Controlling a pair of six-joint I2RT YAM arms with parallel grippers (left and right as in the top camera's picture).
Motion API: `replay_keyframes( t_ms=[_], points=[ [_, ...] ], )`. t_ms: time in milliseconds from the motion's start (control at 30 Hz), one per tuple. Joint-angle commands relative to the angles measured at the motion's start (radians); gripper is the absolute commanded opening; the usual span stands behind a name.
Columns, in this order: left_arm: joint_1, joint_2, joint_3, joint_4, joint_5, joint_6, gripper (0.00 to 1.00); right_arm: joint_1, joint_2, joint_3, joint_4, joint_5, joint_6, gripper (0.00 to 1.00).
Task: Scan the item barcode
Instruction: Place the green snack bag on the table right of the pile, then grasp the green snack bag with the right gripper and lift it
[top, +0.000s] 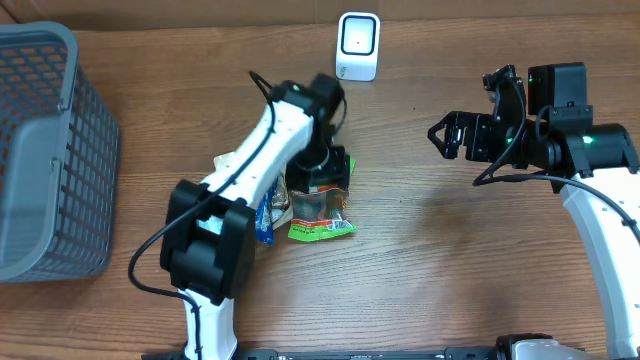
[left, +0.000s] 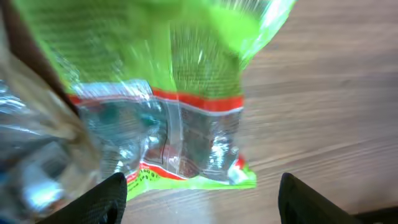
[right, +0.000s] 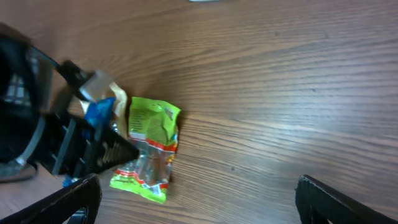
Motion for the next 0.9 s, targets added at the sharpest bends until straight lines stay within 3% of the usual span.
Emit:
replay_keyframes(
  t_ms=[0,200,300,633,867],
  points=[
    [0.068,-0.026,0.206,-0.066,0.023,0.047,0.7,0.005,0.001,0.015,0.027,-0.059,0.072,1.0],
    [0.195,-0.026,0.486,-0.156,0.023,0.067,0.72,0.043,0.07,0.015,0.047,-0.067,0.11,1.0],
    [0.26,-0.026,0.575,-0.155,0.023,0.067,0.8,0.081,0.144,0.015,0.076,-0.126,0.109,1.0],
    [0.397,-0.025,0.603,-0.153,0.019,0.079,0.92,0.213,0.428,0.015,0.247,-0.267,0.166,0.98],
    [0.419,-0.024,0.603,-0.162,0.018,0.098,0.96,0.309,0.574,0.015,0.29,-0.254,0.187,0.97]
  ],
)
